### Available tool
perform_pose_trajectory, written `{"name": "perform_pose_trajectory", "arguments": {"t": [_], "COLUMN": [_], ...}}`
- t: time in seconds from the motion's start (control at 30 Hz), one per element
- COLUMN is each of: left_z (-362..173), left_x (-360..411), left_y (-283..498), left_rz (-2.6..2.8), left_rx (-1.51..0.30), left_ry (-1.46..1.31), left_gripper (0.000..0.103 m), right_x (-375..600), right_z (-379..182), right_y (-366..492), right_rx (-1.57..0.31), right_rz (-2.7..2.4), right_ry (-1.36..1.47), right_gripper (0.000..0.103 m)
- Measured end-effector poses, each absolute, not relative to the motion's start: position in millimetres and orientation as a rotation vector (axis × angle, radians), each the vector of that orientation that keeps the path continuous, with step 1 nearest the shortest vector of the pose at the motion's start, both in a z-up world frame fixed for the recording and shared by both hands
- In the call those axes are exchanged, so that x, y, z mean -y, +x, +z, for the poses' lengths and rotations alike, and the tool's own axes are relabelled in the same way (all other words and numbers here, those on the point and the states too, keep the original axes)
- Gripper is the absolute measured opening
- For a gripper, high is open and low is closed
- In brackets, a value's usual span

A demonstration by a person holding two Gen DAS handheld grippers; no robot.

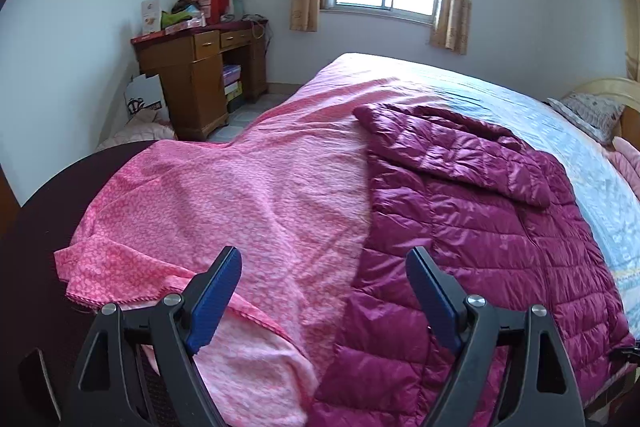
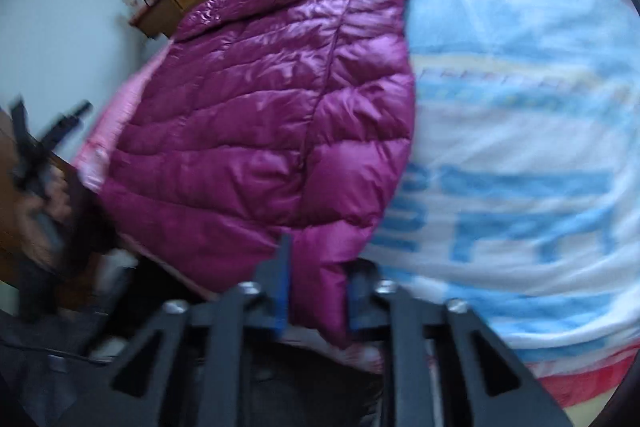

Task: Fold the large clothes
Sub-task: 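Lower the folded hem onto the jacket and open both grippers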

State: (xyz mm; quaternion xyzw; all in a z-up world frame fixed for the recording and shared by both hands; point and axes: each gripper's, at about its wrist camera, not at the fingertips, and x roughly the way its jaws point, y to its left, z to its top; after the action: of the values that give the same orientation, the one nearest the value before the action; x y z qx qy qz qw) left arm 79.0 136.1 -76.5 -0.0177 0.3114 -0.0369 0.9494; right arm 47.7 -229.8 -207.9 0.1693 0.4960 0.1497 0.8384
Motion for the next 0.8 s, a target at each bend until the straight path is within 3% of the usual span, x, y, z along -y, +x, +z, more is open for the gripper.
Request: {"name": "perform_pose_trajectory", "arguments": {"t": [0.43,0.8], "left_z": [-61,-87], "left_x": [-194,-210], "left_y": [121,144], "left_rz": [0.068,0.037], "left_rx": [-0.622,-0.688], "left_ry": [-0.063,-0.092], "left_gripper": [0.085,0.085], "right_x": [265,304], "right_z": [-99,-150], "right_y": [140,247], "right_rx": [-0.752,-0.789], "right_rz": [0.512,0.243], "right_ry": [0.679,0.852], "right_gripper": [0.016,0.016]}}
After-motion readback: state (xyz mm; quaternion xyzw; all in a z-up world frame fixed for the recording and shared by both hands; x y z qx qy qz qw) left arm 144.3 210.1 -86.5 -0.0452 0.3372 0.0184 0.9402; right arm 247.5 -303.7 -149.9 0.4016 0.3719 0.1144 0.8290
